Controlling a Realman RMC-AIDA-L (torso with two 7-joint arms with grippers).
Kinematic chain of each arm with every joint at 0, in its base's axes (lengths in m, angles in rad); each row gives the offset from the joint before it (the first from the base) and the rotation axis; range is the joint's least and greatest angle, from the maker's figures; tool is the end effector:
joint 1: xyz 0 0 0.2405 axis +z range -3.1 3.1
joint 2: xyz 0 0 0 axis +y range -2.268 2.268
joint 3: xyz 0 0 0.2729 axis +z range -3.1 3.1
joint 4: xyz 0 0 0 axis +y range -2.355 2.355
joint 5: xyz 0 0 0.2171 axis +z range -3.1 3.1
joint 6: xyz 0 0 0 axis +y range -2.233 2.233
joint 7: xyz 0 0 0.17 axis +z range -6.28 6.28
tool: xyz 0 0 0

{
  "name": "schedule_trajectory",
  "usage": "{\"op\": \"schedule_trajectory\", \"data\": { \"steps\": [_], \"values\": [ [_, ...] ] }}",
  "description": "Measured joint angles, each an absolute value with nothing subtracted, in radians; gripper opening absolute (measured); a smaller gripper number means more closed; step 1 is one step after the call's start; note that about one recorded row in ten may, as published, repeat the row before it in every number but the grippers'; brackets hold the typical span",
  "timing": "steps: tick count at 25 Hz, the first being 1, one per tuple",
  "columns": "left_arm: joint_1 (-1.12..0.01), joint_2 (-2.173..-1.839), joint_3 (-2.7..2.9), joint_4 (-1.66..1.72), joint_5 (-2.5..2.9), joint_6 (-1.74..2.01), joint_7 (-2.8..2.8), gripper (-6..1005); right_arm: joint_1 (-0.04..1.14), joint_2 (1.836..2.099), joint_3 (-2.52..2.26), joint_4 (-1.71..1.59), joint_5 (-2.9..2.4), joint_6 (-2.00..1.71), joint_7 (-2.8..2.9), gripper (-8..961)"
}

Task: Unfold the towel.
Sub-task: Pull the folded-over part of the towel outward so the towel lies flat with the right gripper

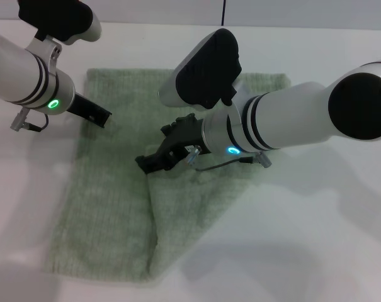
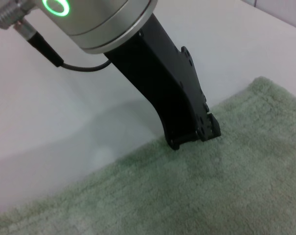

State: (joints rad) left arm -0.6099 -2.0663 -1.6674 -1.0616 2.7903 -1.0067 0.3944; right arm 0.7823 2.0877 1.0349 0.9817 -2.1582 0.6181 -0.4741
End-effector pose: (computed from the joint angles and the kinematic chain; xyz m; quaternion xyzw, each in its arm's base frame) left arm -0.2599 0.4341 -0.0427 -0.8524 -0.3522 0.1567 0.3533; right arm 0.1146 0.3765 -0.1935 -0.9644 0.1970 -0.0056 0.1762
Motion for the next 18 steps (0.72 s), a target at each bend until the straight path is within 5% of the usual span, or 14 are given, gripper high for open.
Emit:
{"op": "schedule_trajectory", "data": {
  "steps": [18],
  "values": [
    [-0.608, -2.066, -1.667, -1.056, 2.79, -1.006, 0.394, 34, 0.787, 2.088, 1.025, 0.973, -2.158, 0.598, -0.473, 777]
  ]
}}
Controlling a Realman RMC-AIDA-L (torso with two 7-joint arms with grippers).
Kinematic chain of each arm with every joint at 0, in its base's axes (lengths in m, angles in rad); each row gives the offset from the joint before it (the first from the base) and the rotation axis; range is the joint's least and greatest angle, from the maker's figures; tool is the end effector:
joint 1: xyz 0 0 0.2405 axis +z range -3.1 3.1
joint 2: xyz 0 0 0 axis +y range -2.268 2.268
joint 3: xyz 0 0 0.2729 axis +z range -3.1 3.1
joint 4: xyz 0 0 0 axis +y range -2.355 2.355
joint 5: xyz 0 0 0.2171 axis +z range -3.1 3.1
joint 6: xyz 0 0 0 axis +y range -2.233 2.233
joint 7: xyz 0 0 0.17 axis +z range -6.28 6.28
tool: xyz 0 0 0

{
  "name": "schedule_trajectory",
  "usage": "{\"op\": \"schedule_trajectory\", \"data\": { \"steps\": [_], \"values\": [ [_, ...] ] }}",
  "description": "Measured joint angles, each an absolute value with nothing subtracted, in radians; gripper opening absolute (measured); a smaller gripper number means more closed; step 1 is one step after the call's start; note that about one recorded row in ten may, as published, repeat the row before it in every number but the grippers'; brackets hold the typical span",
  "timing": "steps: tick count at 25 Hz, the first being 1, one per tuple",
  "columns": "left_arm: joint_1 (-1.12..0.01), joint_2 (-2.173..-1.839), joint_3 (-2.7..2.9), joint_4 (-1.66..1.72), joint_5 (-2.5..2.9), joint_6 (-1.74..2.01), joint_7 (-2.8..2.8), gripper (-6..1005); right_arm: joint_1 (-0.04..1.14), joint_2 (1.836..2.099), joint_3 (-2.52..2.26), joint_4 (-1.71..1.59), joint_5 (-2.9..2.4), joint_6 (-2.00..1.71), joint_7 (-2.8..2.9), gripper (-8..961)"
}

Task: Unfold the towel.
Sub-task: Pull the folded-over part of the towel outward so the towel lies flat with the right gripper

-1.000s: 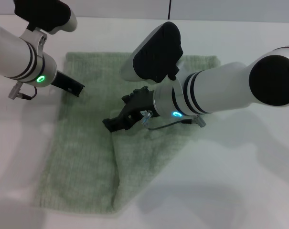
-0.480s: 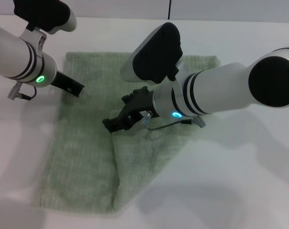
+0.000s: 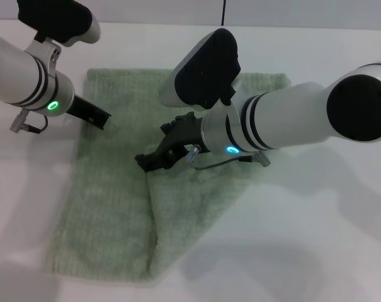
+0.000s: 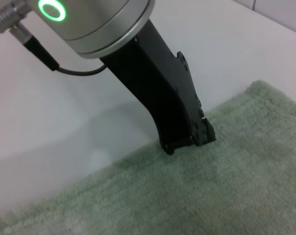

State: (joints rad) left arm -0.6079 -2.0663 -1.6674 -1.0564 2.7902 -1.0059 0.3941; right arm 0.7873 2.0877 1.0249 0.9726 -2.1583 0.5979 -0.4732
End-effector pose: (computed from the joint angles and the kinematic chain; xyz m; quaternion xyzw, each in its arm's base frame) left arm -0.2622 0.4331 -0.0433 -0.8515 -0.3546 0.1584 0.3523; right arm 0.1145 0.3780 -0.1946 -0.9643 0.1931 -0.0039 0.1809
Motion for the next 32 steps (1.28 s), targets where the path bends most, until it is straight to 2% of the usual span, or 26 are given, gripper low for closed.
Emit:
{"op": "schedule_trajectory", "data": {
  "steps": [29, 32],
  "values": [
    [-0.605, -2.066, -1.667, -1.055, 2.79, -1.005, 0.394, 37, 0.819, 2.089, 0.981, 0.938, -2.131, 0.58, -0.471, 721],
    [-0.604, -2.066, -1.667, -1.055, 2.79, -1.003, 0.394, 38, 0.82, 2.089, 0.979, 0.939, -2.133, 0.581, -0.477, 623]
  ]
}}
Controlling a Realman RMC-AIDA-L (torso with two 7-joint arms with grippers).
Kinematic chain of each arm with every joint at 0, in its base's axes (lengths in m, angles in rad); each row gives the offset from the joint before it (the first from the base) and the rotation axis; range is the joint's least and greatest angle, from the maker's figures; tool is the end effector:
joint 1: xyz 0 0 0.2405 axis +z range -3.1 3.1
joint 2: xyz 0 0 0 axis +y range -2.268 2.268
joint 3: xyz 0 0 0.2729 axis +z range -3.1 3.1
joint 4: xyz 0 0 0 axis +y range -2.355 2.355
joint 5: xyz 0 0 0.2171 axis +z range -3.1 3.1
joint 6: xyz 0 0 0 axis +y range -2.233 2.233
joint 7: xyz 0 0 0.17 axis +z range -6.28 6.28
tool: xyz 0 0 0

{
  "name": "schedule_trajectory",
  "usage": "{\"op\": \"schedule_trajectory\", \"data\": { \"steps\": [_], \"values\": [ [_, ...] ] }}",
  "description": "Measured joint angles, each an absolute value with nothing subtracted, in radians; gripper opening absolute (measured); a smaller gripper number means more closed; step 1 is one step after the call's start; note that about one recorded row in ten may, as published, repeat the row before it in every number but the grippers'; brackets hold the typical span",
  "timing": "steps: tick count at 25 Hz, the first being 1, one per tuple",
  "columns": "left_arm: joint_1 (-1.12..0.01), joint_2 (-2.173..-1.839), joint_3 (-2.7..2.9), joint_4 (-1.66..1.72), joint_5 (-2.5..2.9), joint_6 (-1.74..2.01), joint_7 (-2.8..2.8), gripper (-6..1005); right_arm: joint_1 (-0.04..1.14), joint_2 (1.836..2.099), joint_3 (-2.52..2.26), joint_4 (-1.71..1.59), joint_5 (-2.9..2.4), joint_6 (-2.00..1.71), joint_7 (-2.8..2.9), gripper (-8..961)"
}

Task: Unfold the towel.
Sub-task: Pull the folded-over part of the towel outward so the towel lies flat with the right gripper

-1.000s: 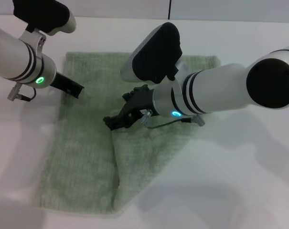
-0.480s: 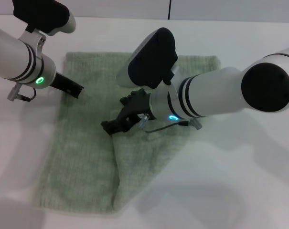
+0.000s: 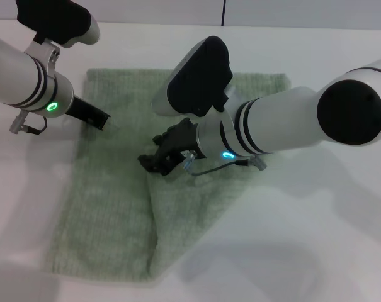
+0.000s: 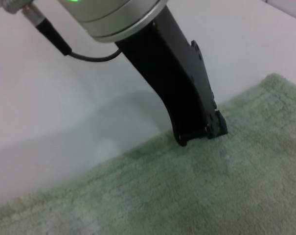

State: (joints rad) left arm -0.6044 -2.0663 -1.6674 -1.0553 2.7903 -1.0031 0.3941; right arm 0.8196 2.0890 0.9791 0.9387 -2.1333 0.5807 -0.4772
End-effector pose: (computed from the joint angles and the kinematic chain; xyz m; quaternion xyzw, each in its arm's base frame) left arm -0.2638 0.4324 -0.0433 -0.8508 -0.3559 0.1584 0.3527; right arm 0.1144 0.3747 -0.2028 -0.9681 0.1802 -0.0157 0.1735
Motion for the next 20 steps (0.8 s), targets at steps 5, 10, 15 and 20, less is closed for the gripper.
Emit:
{"op": "schedule_trajectory", "data": {
  "steps": [5, 10, 15, 20],
  "values": [
    [-0.604, -2.065, -1.667, -1.055, 2.79, -1.0, 0.394, 38, 0.82, 2.088, 0.98, 0.941, -2.132, 0.582, -0.494, 446],
    [-0.604, -2.065, -1.667, -1.055, 2.79, -0.999, 0.394, 39, 0.82, 2.088, 0.98, 0.94, -2.136, 0.584, -0.494, 242],
    [-0.605, -2.063, -1.672, -1.055, 2.79, -0.998, 0.396, 40, 0.821, 2.086, 0.985, 0.947, -2.141, 0.595, -0.495, 48],
    [-0.605, -2.063, -1.669, -1.054, 2.79, -0.997, 0.398, 40, 0.812, 2.081, 1.004, 0.976, -2.144, 0.617, -0.505, 17]
  ]
}}
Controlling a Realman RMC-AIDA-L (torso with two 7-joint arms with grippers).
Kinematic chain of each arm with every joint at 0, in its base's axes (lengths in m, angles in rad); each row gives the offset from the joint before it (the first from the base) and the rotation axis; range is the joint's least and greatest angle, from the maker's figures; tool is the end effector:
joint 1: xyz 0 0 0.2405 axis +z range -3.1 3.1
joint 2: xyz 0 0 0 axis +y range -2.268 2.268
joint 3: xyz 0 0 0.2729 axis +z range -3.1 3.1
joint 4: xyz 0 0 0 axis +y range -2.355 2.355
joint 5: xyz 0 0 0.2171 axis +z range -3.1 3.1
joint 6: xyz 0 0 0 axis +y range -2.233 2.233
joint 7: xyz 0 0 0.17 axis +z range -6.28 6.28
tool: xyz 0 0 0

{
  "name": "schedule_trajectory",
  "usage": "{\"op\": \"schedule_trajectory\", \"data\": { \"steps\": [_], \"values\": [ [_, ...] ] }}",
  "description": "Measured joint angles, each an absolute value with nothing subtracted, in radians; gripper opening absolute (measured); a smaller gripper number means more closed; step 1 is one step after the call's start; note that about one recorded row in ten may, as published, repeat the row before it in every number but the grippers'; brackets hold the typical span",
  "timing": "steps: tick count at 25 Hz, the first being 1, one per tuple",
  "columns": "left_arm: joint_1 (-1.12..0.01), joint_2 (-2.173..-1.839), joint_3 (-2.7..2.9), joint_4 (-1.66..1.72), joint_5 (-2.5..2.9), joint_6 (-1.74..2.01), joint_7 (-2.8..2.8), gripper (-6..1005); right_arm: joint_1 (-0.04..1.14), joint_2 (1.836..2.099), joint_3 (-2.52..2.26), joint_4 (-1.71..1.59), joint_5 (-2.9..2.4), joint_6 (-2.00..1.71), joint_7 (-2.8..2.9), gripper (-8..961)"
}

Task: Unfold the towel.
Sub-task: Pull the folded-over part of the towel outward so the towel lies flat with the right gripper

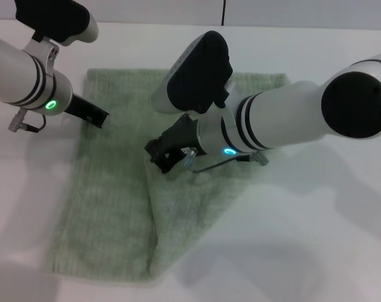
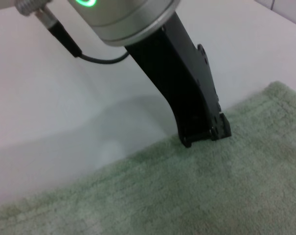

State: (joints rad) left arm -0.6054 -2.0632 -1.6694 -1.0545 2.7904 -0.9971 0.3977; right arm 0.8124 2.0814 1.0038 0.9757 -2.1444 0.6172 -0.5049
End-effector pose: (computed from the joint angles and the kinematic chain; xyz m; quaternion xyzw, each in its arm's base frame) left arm -0.2640 0.4341 -0.0413 -0.8507 -0.3534 0.1575 0.3559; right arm 0.1089 0.3750 -0.1968 -0.9716 0.1649 -0.0157 0.1693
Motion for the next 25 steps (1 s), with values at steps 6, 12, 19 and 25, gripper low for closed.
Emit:
{"op": "schedule_trajectory", "data": {
  "steps": [6, 12, 19, 25],
  "values": [
    [-0.606, -2.063, -1.669, -1.053, 2.79, -0.997, 0.398, 41, 0.778, 2.081, 1.055, 1.044, -2.181, 0.656, -0.525, -2],
    [-0.606, -2.063, -1.669, -1.052, 2.796, -0.997, 0.397, 42, 0.734, 2.079, 1.115, 1.159, -2.247, 0.759, -0.525, -1],
    [-0.607, -2.064, -1.669, -1.058, 2.8, -1.003, 0.395, 43, 0.674, 2.079, 1.207, 1.335, -2.339, 0.947, -0.525, -1],
    [-0.606, -2.065, -1.669, -1.061, 2.8, -1.004, 0.395, 44, 0.646, 2.078, 1.234, 1.431, -2.387, 1.043, -0.52, -2]
  ]
}}
